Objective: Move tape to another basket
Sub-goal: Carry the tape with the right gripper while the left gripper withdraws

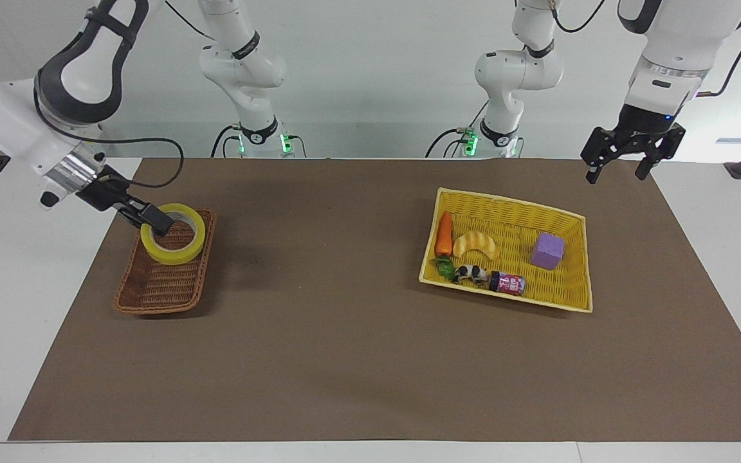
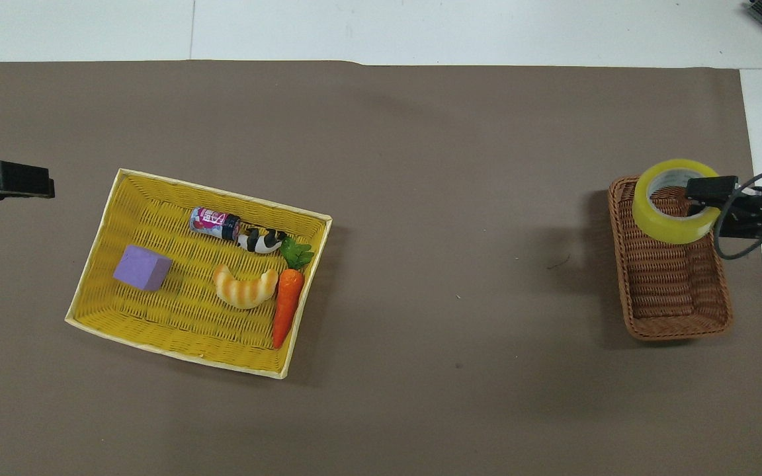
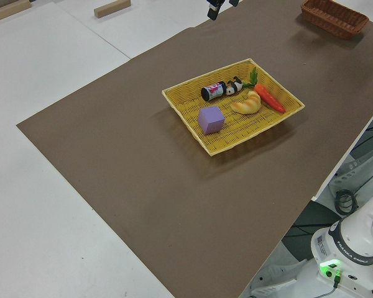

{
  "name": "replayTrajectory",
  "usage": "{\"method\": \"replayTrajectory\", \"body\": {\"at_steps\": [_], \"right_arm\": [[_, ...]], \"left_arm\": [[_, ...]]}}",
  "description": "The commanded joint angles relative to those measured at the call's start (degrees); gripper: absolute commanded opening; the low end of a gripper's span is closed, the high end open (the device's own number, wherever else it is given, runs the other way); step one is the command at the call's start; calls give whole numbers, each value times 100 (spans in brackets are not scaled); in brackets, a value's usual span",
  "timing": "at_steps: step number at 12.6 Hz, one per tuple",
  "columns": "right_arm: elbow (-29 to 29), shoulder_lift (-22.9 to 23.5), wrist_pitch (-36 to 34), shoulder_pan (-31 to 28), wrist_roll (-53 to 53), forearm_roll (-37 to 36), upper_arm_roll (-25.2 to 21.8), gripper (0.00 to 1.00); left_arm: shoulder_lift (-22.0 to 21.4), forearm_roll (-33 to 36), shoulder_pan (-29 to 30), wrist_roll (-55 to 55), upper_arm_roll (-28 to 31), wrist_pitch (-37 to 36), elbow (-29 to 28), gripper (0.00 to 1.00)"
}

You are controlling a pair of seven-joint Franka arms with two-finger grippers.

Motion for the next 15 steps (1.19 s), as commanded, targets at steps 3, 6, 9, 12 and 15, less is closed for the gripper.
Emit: {"method": "replayTrajectory", "body": {"at_steps": [3, 6, 9, 12, 15], "right_arm": [[-363, 48, 33, -344, -840, -333, 74, 0], [-389, 330, 181, -433, -1655, -720, 74, 0], [-398, 592, 313, -485, -2191, -729, 83, 0], [-398, 752, 489, -538, -2554, -711, 83, 13], [-398, 761, 507, -521, -2511, -711, 92, 86]], "left_arm": [[-9, -206, 338, 410, -2, -668, 163, 100], [-17, -215, 339, 681, 120, -924, 198, 100], [-140, -285, 356, 718, 191, -1021, 102, 100], [-149, -285, 356, 726, 191, -1012, 110, 100], [-158, -285, 347, 735, 182, -1047, 110, 100]]}}
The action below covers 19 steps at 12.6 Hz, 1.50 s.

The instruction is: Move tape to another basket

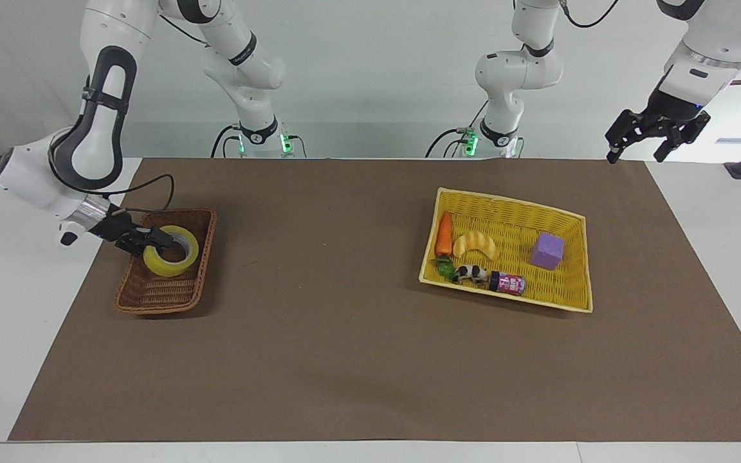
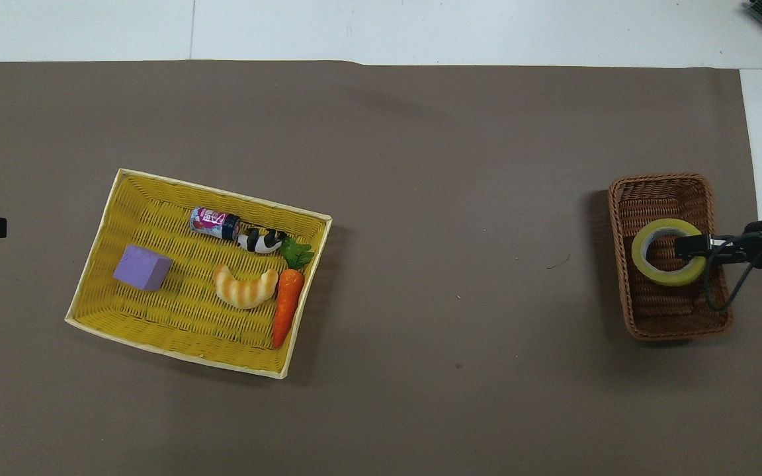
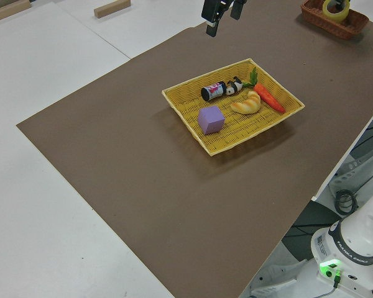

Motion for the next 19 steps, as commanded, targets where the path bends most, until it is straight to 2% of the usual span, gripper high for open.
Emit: {"method": "replayTrajectory", "body": {"at_steps": [1, 5, 8, 11, 14, 16, 19], "right_arm": [[-7, -79, 34, -36, -62, -69, 81, 100], [167, -9, -62, -35, -80, 53, 89, 100], [729, -35, -63, 34, -53, 37, 142, 100], [1283, -79, 34, 403, 384, -173, 142, 100], [1714, -79, 235, 780, 755, -1146, 151, 100], [1751, -140, 579, 992, 1297, -1544, 151, 100], [1698, -430, 413, 1387, 2264, -2273, 151, 100]], "left_arm": [[-43, -75, 54, 99, -28, -135, 30, 100], [-52, -66, 54, 55, -55, -275, 56, 100], [-43, -66, 46, 46, -55, -232, 65, 100], [-43, -66, 63, 37, -55, -232, 65, 100], [-43, -66, 63, 37, -55, -232, 65, 100], [-43, -66, 63, 37, -55, -232, 65, 100], [-43, -66, 63, 37, -55, -232, 65, 100]]}}
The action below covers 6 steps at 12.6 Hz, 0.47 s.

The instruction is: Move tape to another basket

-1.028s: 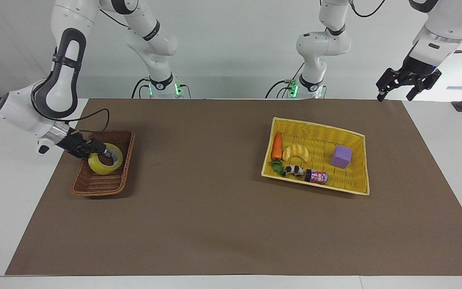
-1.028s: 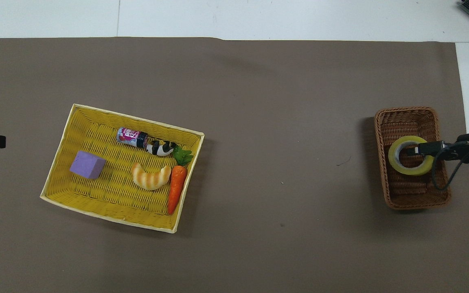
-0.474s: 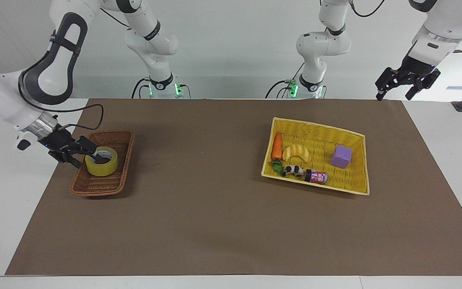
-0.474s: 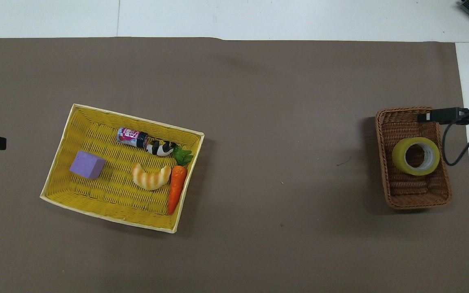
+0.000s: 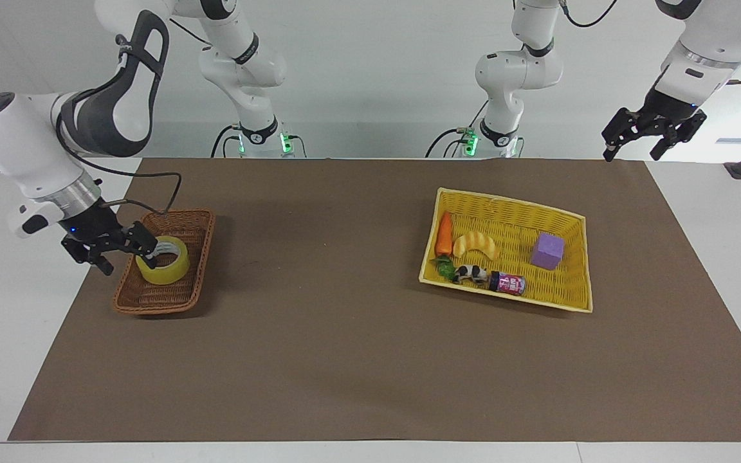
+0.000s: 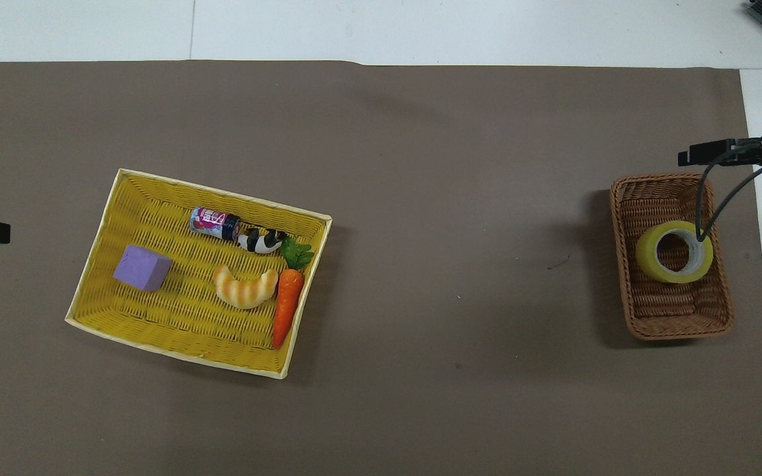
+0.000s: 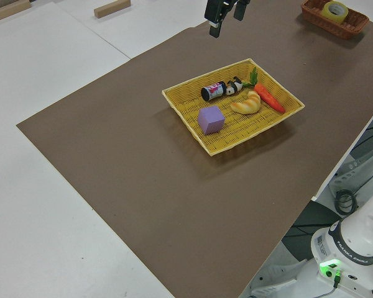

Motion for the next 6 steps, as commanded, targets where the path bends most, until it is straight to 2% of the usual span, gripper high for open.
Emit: {"method": "replayTrajectory", "body": {"at_steps": [1, 4, 6], "right_arm": [[-88, -351, -281, 375, 924, -560, 19, 100], [-70, -719, -835, 737, 1725, -1000, 19, 100], [-44, -1123, -1300, 747, 2104, -1019, 19, 100]], "left_arm": [[-29, -59, 63, 32, -26, -113, 65, 100], [-29, -59, 63, 32, -26, -113, 65, 100], [-29, -59, 63, 32, -26, -113, 65, 100]]}}
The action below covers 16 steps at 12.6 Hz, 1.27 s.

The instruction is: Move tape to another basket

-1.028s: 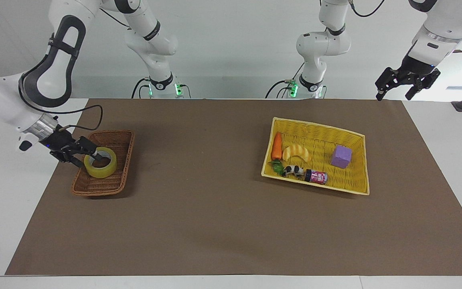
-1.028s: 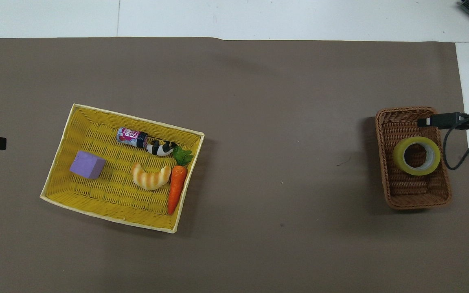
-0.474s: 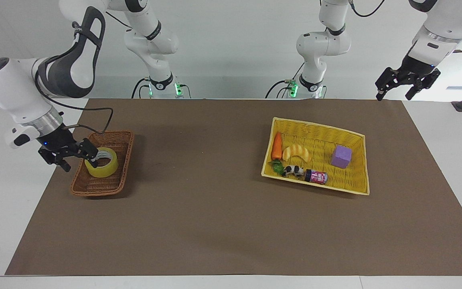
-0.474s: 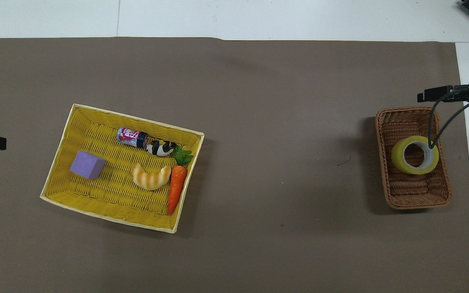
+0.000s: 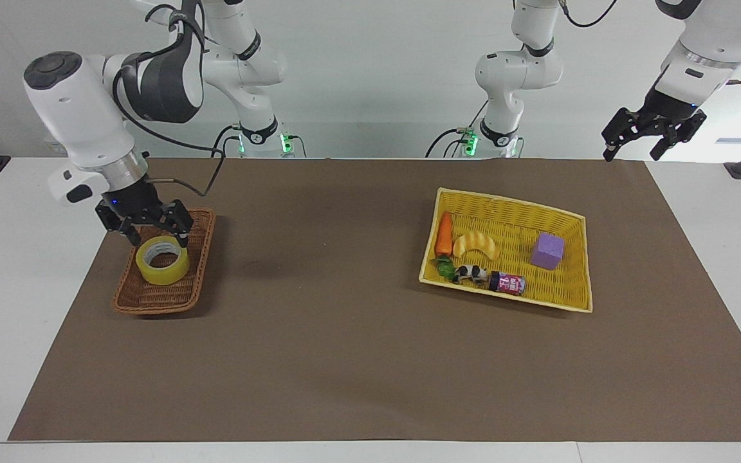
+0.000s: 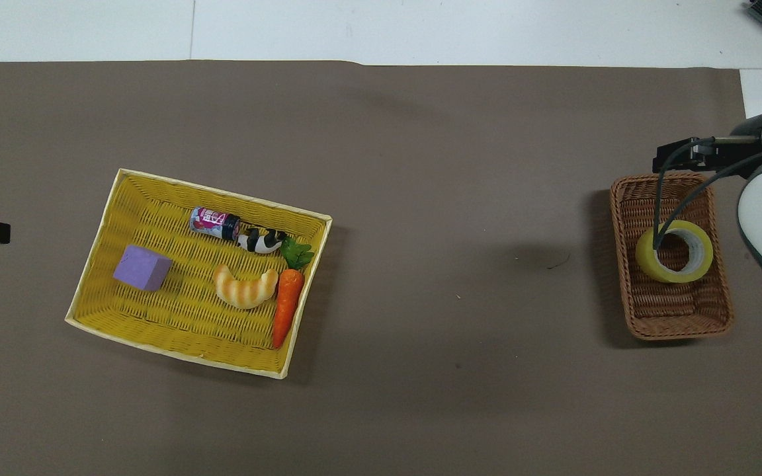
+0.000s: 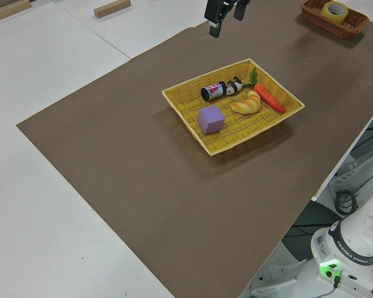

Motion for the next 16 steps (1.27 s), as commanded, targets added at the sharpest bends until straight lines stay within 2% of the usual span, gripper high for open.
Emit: {"method": "replayTrajectory", "body": {"at_steps": [1, 4, 6, 7, 9, 16], "right_arm": [[-60, -629, -585, -39, 321, -143, 0, 100], [-42, -1218, -1113, -92, 330, -160, -79, 100], [150, -1369, -1525, -110, 295, -256, -88, 100], [99, -1448, -1658, -110, 269, -492, -10, 100], [-339, -1667, -1895, -110, 251, -460, 0, 100], [-297, -1703, -1950, -58, 198, -441, 8, 100]], "left_arm": [[-29, -59, 63, 32, -26, -113, 65, 100], [-29, -59, 63, 32, -26, -113, 65, 100], [-29, -59, 63, 32, -26, -113, 65, 100], [-29, -59, 63, 32, -26, -113, 65, 100], [-29, -59, 63, 32, -26, -113, 65, 100], [-29, -59, 63, 32, -26, -113, 65, 100]]}}
